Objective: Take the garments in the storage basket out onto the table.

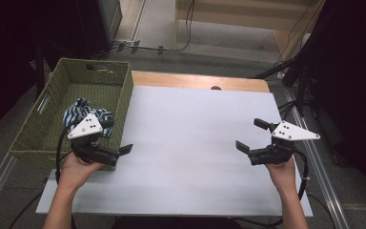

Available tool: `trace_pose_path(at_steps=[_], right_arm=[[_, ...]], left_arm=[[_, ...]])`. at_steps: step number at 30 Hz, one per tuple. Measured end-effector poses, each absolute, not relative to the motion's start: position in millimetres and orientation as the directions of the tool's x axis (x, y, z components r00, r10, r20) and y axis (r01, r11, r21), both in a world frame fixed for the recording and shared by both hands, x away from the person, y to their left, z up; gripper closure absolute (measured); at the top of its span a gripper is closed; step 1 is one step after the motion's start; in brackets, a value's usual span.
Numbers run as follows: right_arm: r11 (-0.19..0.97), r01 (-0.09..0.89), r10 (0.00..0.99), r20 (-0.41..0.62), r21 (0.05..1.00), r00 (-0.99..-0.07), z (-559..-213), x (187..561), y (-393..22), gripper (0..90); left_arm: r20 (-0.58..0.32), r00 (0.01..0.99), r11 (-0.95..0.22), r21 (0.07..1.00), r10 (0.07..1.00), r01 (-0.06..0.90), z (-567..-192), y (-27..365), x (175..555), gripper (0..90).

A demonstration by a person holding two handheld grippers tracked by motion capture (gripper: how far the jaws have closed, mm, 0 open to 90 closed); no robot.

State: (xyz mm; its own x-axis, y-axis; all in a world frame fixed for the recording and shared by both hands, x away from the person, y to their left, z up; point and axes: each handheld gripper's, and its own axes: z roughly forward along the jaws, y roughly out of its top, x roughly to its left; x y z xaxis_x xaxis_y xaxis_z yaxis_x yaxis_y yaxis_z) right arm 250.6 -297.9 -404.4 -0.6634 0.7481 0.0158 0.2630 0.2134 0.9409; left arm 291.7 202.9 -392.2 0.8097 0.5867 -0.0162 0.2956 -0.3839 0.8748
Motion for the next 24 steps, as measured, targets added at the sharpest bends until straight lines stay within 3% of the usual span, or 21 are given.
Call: trace_pose_path(at_steps=[14, 24], right_arm=[[0.202, 0.277, 0.751, 0.033, 0.939, -0.659, -404, 249, -302, 0.0], [0.200, 0.279, 0.757, 0.032, 0.939, -0.652, -403, 249, -305, 0.0]], left_arm=[[-0.043, 0.800, -0.345, 0.887, 0.599, 0.306, -387, 210, 296, 0.0], [0.014, 0.780, -0.386, 0.875, 0.626, 0.294, -377, 215, 295, 0.0]])
